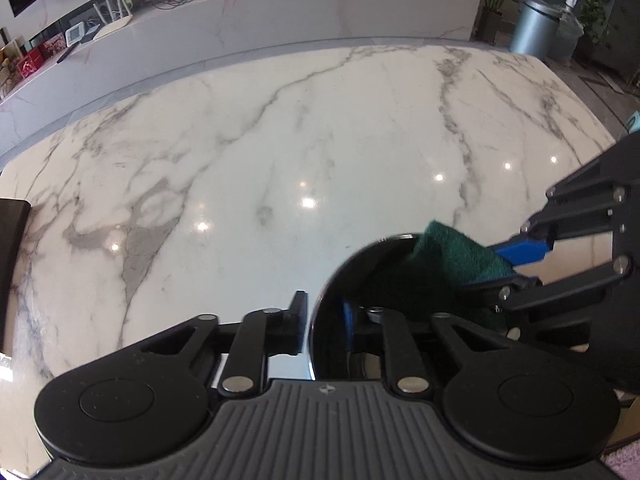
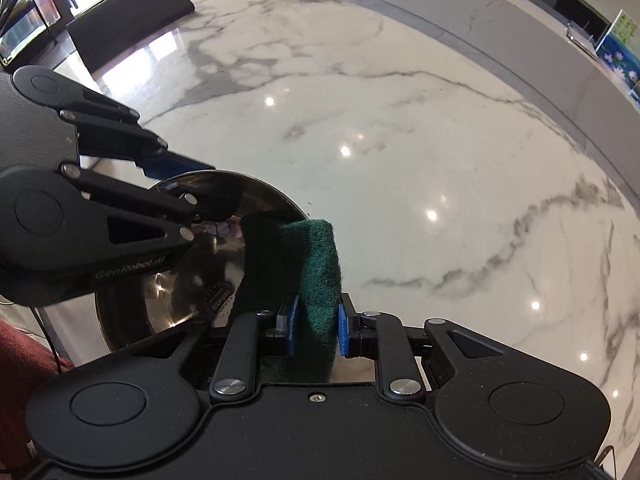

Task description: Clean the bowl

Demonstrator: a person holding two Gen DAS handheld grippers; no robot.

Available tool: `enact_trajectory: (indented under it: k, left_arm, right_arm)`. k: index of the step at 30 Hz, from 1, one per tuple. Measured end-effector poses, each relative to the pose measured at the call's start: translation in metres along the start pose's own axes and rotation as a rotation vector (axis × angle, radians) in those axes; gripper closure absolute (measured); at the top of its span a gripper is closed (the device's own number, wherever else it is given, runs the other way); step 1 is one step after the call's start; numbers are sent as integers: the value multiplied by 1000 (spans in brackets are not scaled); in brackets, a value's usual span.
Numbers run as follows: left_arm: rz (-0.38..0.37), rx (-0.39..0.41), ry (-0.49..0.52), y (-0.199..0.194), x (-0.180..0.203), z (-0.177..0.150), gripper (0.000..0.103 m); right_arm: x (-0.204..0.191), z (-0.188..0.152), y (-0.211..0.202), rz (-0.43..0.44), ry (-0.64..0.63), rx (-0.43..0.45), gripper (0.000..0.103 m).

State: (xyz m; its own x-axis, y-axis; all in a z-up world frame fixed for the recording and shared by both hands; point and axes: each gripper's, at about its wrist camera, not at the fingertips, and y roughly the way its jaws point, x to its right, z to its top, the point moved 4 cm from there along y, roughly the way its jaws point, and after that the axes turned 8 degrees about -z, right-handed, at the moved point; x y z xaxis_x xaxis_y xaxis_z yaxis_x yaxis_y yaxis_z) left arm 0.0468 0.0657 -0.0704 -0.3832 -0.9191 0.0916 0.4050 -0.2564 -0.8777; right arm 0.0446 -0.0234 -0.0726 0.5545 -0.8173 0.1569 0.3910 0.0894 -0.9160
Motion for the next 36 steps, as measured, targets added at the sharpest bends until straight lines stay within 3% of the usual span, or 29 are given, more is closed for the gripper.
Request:
enact_trajectory:
  k: [10,25,36]
  left_arm:
    - [27,-36,-33,-1,-1,-6,90]
    - [47,-45,-39,0,0,-9,89]
    - [-10,-8,42,-3,13,-1,88]
  right_arm:
    - [-1,3,-1,-22,51,-21,86]
    - [-3,-24,-17,-20,312,-57,86]
    - [8,-11,-6,-160,67,-15,86]
